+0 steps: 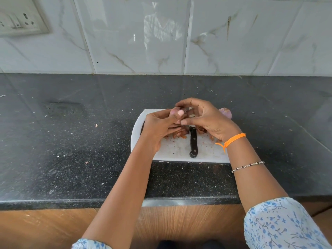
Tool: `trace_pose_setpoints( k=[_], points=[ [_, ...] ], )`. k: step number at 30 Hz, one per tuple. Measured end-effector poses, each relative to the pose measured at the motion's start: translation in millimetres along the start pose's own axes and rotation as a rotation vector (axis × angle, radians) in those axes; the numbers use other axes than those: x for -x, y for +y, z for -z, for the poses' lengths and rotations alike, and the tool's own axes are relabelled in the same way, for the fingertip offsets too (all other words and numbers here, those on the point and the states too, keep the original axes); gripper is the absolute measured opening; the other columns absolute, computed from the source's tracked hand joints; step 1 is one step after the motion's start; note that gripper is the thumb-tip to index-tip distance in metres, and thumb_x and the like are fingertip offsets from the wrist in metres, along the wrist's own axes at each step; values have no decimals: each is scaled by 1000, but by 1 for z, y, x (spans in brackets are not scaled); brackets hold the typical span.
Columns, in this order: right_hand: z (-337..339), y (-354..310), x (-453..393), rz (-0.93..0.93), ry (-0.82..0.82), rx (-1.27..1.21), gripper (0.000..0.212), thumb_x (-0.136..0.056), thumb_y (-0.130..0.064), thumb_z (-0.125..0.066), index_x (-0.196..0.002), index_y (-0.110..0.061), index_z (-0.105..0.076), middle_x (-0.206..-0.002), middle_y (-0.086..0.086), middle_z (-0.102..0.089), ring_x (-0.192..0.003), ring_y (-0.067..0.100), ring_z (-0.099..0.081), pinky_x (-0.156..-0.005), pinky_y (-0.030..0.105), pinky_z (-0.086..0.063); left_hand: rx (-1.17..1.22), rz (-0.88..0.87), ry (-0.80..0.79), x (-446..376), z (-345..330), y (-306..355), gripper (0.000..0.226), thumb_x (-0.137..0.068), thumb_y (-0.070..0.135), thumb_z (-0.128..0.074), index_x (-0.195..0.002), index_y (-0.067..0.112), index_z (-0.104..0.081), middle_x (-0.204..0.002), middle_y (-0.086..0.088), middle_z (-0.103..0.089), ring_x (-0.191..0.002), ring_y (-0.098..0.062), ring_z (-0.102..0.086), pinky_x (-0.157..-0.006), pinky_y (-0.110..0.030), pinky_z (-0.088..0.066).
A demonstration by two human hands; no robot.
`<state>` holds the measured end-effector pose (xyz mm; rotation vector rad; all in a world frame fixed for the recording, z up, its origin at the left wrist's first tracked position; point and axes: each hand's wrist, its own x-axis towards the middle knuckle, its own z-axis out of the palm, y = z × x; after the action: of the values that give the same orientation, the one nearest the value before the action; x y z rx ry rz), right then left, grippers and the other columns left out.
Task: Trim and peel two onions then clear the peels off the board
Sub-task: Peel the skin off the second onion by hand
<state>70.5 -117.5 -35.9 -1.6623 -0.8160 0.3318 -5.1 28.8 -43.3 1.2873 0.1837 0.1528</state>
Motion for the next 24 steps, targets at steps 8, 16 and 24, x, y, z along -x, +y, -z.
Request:
trace_pose_setpoints(
  k=[8, 16, 24],
  points=[
    [2, -4, 2, 46, 65, 24, 47, -70, 4, -76, -112, -15, -64, -110, 3, -67, -103, 16, -64, -90, 28, -53, 85, -24, -95, 1, 5, 2, 34, -82, 6, -65, -115, -1, -63, -94, -11, -73, -82, -19, -72, -75, -28, -59],
    [5, -7, 4, 59, 58, -152, 47, -64, -8, -73, -109, -18, -64, -109, -3, -67, -99, 13, -65, -86, 27, -53, 188, -38, -124, -1, 8, 2, 20, -88, 1, -55, -103, 7, -67, -85, -8, -74, -77, -18, -72, -71, -27, -59],
    [-1, -7, 2, 50, 78, -33, 46, -70, 8, -74, -107, -18, -65, -103, -1, -67, -91, 8, -66, -83, 23, -53, 80, -19, -64, 0, 2, 1, 26, -80, 22, -69, -99, 6, -65, -86, -11, -73, -81, -21, -71, -73, -30, -59]
  ],
)
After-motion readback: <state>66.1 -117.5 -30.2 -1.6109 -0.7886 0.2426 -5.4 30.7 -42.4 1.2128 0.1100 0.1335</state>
